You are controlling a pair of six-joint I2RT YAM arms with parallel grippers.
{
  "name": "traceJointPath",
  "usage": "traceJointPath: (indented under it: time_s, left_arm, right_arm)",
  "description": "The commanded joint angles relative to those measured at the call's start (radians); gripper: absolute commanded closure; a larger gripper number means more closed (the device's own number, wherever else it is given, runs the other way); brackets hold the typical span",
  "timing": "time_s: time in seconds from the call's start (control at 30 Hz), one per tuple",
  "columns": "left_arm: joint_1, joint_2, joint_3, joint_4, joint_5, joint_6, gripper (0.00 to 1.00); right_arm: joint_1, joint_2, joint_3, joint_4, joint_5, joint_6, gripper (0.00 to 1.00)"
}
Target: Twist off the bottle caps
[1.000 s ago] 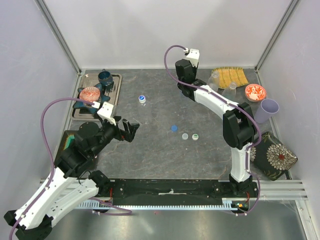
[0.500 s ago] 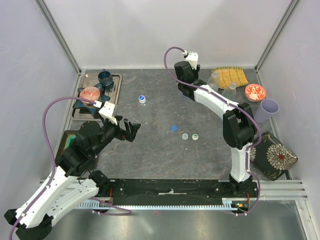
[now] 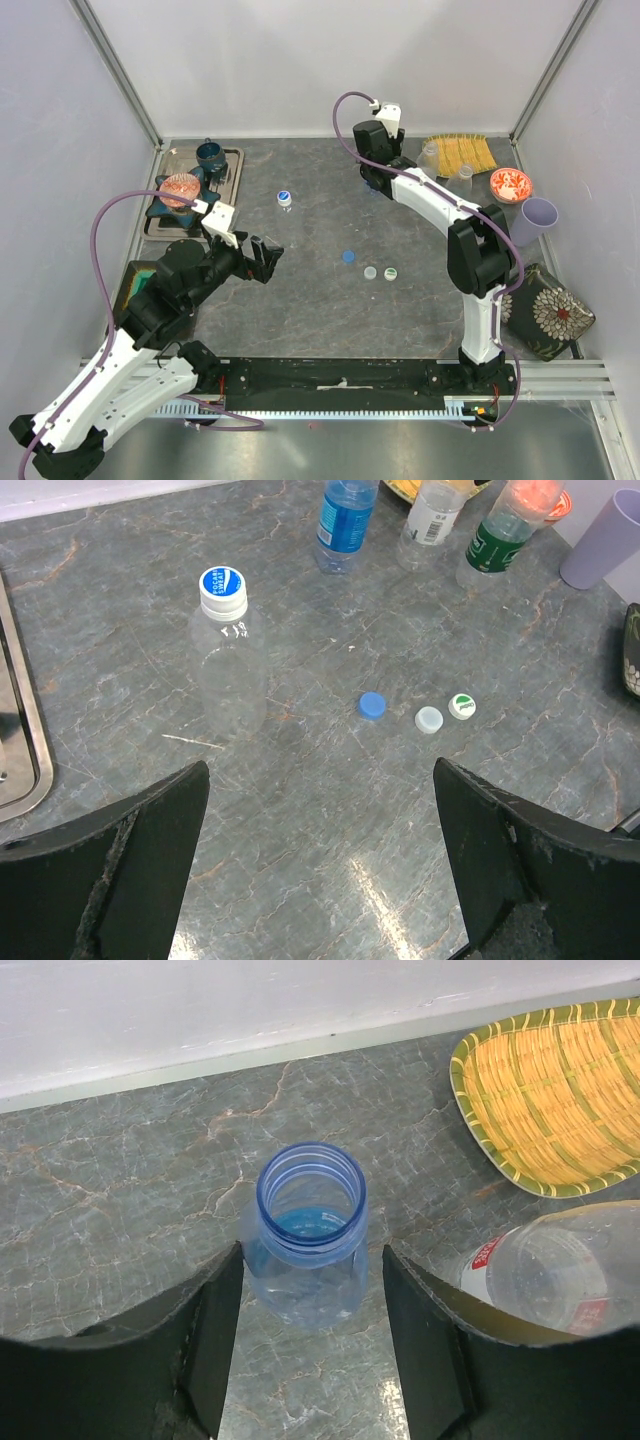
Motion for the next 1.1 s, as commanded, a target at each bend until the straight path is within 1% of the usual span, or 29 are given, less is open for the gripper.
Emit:
traceJointPath:
  time_s: [0.0,0.13,0.43,1.07]
  left_arm:
    - [0.001,0.001,0.004,0.052,0.017,-0.016,0.01]
    - [0.001,0.006,0.005,0.053,0.022,-0.016,0.01]
    - [0.001,0.004,-0.001,0.054,0.029,-0.019,0.01]
    - [0.001,-0.013,0.001,0.053,0.036,-0.020,0.01]
  right_arm:
    - [-0.009,-0.014,0.040,0.002,-0.018,0.007,0.36]
    - [-0.009,-0.014,0.038,0.004,-0.029,0.010,0.38]
    - [-0.009,-0.028,0.031,-0.002,-0.039,0.013,0.30]
    - [-0.002,-0.067,0.015,-0.010,-0.070,0.007,0.26]
